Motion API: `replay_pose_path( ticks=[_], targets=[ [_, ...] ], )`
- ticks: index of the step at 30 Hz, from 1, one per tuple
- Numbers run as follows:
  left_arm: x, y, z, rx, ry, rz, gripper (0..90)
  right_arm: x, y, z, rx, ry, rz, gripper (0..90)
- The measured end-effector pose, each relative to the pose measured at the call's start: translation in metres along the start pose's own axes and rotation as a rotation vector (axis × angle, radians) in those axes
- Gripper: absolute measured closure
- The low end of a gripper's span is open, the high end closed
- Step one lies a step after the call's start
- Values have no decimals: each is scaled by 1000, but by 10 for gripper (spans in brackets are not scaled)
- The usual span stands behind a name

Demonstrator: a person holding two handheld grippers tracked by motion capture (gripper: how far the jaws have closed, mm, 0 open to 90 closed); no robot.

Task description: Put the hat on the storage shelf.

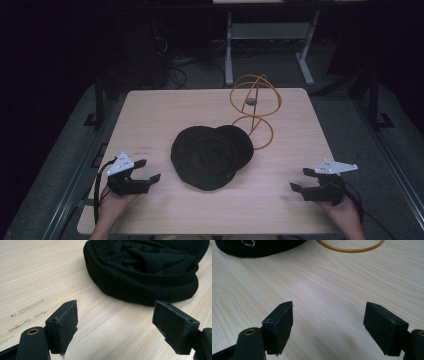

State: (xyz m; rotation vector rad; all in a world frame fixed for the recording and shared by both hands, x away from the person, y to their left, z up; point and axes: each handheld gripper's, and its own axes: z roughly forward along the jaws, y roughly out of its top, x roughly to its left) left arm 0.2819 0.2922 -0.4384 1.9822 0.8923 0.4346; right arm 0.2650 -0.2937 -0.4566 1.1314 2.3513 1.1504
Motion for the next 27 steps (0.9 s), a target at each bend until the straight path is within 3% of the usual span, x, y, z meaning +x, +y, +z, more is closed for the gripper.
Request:
replay_pose_path(
  ticks=[10, 13, 20, 27],
  targets=[
    [-1, -1, -5, -14, -1, -6, 201, 9, 7, 2, -14, 15, -15, 153],
    [0, -1, -6, -21, -4, -20, 201, 11, 9, 3, -15, 18, -8, 146],
    [-1, 0, -5, -15, -1, -11, 201, 16, 14, 7, -28, 18, 15, 145],
    [2, -2, -4, -19, -3, -31, 202, 23, 24, 7, -36, 31, -19, 146]
  ],
)
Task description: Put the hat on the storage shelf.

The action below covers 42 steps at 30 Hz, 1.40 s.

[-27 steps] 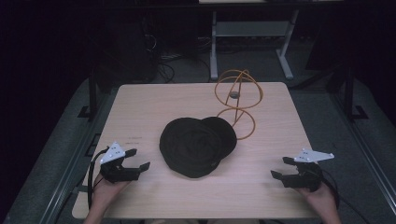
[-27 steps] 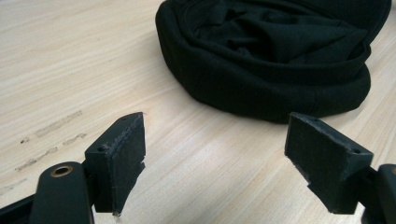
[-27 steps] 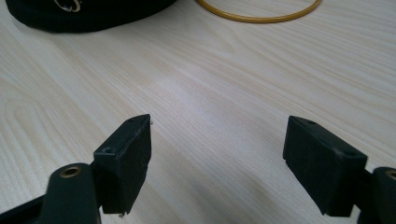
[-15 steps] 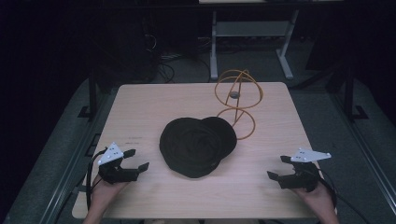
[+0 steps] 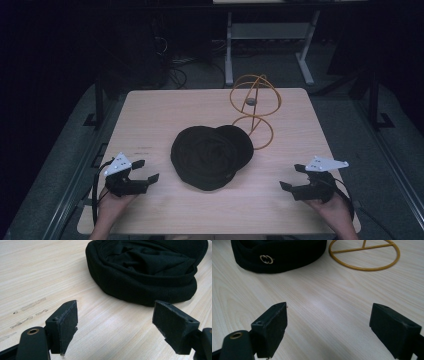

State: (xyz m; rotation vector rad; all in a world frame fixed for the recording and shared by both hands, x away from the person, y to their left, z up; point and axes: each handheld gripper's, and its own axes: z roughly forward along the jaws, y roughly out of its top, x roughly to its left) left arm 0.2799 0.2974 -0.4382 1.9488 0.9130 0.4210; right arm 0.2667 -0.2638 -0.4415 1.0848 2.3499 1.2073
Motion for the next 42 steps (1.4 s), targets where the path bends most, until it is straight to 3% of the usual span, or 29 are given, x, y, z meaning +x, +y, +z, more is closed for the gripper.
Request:
replay_pose_path(
  ticks=[17, 28, 31, 42],
  targets=[
    [0, -2, -3, -2, 11, -9, 202, 13, 35, 14, 24, 55, -77, 151],
    [-2, 0, -1, -2, 7, -7, 205, 30, 62, 20, 32, 110, -128, 152],
    [-2, 1, 0, -2, 5, 10, 205, 33, 66, 21, 43, 119, -137, 152],
    [1, 0, -2, -8, 9, -7, 205, 55, 93, 37, 61, 156, -208, 159]
  ],
)
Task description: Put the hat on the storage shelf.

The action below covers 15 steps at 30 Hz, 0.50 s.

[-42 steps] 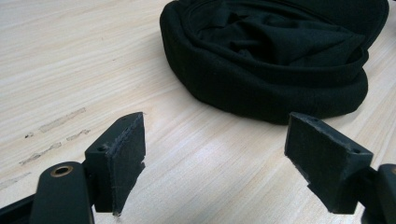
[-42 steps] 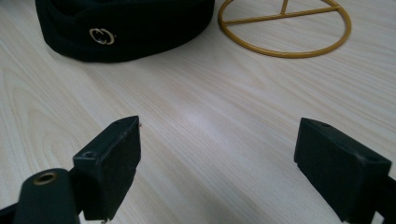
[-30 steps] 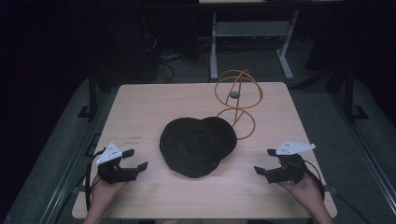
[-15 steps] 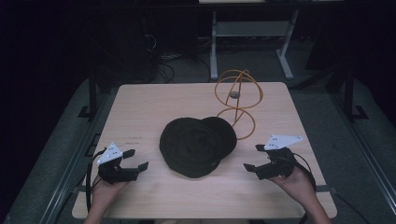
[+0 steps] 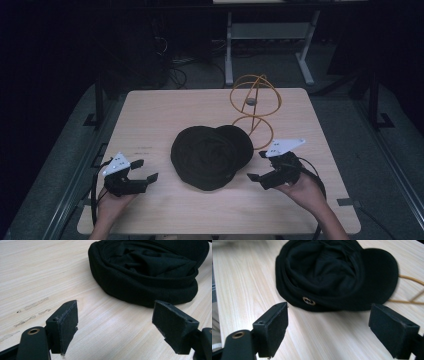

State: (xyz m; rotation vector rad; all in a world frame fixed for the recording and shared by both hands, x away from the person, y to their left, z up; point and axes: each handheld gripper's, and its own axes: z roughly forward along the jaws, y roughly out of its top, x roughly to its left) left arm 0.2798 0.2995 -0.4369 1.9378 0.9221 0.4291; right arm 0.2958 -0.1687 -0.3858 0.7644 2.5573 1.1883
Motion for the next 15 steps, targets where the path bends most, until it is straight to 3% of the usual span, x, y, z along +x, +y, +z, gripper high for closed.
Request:
replay_pose_path(
  ticks=[7, 11, 15],
  targets=[
    [1, 0, 0, 4, 0, -4, 205, 9, 20, 21, 18, 42, -42, 190],
    [4, -1, -1, -4, 4, -17, 205, 19, 34, 36, 40, 71, -93, 218],
    [6, -2, -2, -8, 8, -28, 205, 23, 39, 41, 37, 85, -105, 249]
  ],
)
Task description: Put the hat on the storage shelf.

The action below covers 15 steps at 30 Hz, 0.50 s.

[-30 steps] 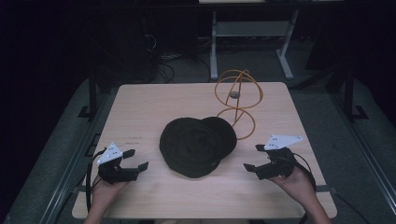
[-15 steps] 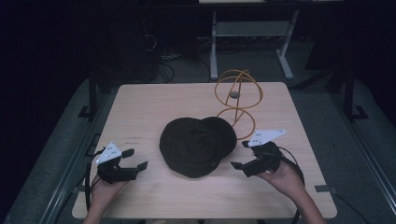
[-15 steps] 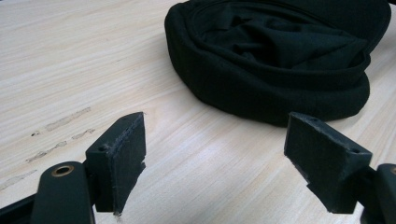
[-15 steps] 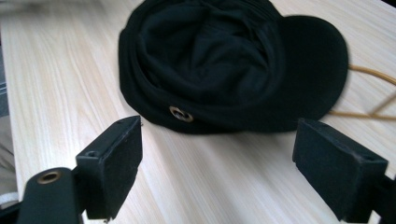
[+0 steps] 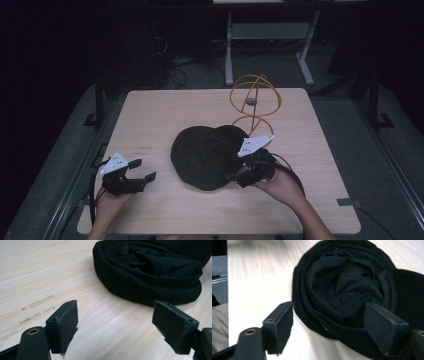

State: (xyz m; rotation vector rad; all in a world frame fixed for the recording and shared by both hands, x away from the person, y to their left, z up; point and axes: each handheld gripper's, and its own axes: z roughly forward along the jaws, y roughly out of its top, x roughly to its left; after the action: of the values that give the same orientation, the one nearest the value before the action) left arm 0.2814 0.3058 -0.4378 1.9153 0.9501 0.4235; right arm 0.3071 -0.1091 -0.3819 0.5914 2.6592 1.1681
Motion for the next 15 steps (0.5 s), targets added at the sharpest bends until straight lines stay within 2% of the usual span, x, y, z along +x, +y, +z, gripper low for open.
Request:
replay_pose_path(
  ticks=[1, 2, 3, 5, 9, 15],
  targets=[
    [1, 0, 0, 1, 0, 2, 205, 4, 4, 4, -3, 21, -14, 291],
    [1, 0, -1, 3, 0, 4, 205, 4, 4, 4, -3, 21, -14, 291],
    [1, 0, -1, 3, 0, 4, 205, 7, 7, 6, -5, 20, -34, 337],
    [0, 0, 0, 9, 4, 7, 205, 9, 8, 7, -7, 23, -42, 340],
    [-1, 0, 1, 18, 6, 20, 206, 14, 14, 15, -1, 50, -64, 445],
    [0, 0, 2, 22, 8, 19, 205, 17, 18, 24, 15, 64, -85, 478]
  ],
)
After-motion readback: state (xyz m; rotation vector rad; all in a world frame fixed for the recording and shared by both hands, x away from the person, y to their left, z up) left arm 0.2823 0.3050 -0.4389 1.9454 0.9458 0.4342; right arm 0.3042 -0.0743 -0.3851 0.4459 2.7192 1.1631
